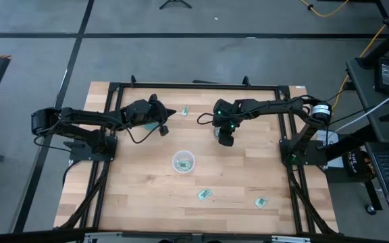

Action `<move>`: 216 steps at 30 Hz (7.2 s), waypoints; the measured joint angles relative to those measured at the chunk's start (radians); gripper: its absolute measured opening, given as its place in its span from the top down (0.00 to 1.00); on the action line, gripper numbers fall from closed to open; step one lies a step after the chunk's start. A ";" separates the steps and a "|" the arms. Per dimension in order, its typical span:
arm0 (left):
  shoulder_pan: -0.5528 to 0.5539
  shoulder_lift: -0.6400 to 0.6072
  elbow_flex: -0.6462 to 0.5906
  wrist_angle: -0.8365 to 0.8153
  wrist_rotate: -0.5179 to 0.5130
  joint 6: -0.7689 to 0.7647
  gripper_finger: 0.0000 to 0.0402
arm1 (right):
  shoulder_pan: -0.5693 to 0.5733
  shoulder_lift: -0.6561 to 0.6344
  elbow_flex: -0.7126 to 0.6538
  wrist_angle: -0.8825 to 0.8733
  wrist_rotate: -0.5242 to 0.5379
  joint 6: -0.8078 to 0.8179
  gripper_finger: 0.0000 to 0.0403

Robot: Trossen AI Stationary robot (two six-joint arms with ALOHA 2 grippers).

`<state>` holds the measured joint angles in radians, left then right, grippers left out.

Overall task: Pick and place Stevia / Truvia into bins
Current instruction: Put the white stevia packet into the transparent glass container, then put the white stevia packet into the transparent plastic container

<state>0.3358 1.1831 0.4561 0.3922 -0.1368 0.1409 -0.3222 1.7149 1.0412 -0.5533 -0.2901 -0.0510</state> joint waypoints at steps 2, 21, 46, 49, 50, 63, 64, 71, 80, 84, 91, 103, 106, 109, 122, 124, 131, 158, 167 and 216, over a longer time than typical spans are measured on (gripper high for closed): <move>0.000 0.000 0.000 0.000 0.000 0.000 0.99 | 0.000 0.000 0.000 0.006 0.001 0.020 0.94; 0.000 0.000 0.000 0.000 0.000 0.000 0.99 | 0.000 -0.001 0.000 0.001 0.045 0.019 0.72; 0.000 0.000 0.000 0.000 0.000 0.000 0.99 | 0.000 -0.113 0.150 -0.191 0.179 -0.092 0.76; 0.000 0.000 0.000 0.000 0.000 0.002 0.99 | 0.000 -0.197 0.147 -0.173 0.179 -0.123 0.81; 0.000 0.000 0.000 0.000 0.000 0.002 0.99 | 0.000 -0.228 0.139 -0.145 0.178 -0.140 0.84; 0.000 0.000 0.000 0.000 -0.006 0.003 0.99 | 0.000 -0.551 -0.344 0.502 0.176 -0.190 0.98; 0.000 0.000 0.000 0.000 -0.015 0.003 0.99 | 0.000 -0.561 -0.379 0.550 0.175 -0.187 0.99; 0.000 0.000 0.000 0.000 -0.053 0.003 0.95 | 0.000 -0.578 -0.585 0.885 0.119 -0.135 0.98; -0.001 0.000 0.000 -0.022 -0.053 0.002 0.74 | 0.000 -0.578 -0.734 1.127 0.068 -0.082 0.99; -0.002 0.000 -0.001 -0.083 -0.053 0.001 0.67 | 0.000 -0.578 -0.735 1.131 0.068 -0.074 0.99; -0.002 0.000 0.000 -0.070 -0.053 -0.156 0.63 | 0.000 -0.578 -0.733 1.128 0.068 -0.061 0.99; 0.002 0.084 0.231 -0.339 -0.053 -0.263 0.65 | 0.000 -0.578 -0.732 1.142 0.069 -0.061 0.99; 0.002 0.154 0.280 -0.363 -0.053 -0.278 0.65 | 0.000 -0.578 -0.732 1.144 0.069 -0.067 0.99; 0.002 0.231 0.326 -0.375 -0.054 -0.278 0.65 | 0.000 -0.578 -0.732 1.146 0.069 -0.069 0.99; 0.039 0.483 0.577 -0.593 -0.081 -0.369 0.65 | 0.000 -0.577 -0.732 1.147 0.069 -0.067 0.99; 0.055 0.509 0.622 -0.654 -0.080 -0.383 0.65 | 0.000 -0.577 -0.732 1.147 0.069 -0.066 0.99; 0.127 0.542 0.709 -0.738 -0.024 -0.418 0.65 | 0.000 -0.577 -0.732 1.147 0.069 -0.063 0.99; 0.135 0.652 0.659 -0.635 -0.026 -0.469 0.65 | 0.000 -0.577 -0.732 1.147 0.069 -0.065 0.99; 0.146 0.730 0.659 -0.624 -0.027 -0.472 0.65 | 0.000 -0.577 -0.732 1.147 0.069 -0.066 0.99; 0.066 0.419 0.658 -0.845 0.169 -0.107 0.99 | 0.000 -0.577 -0.732 1.147 0.070 -0.064 0.99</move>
<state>0.4016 1.6023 1.1137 -0.4531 0.0326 0.0338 -0.3223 1.1378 0.3096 0.5935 -0.2199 -0.1150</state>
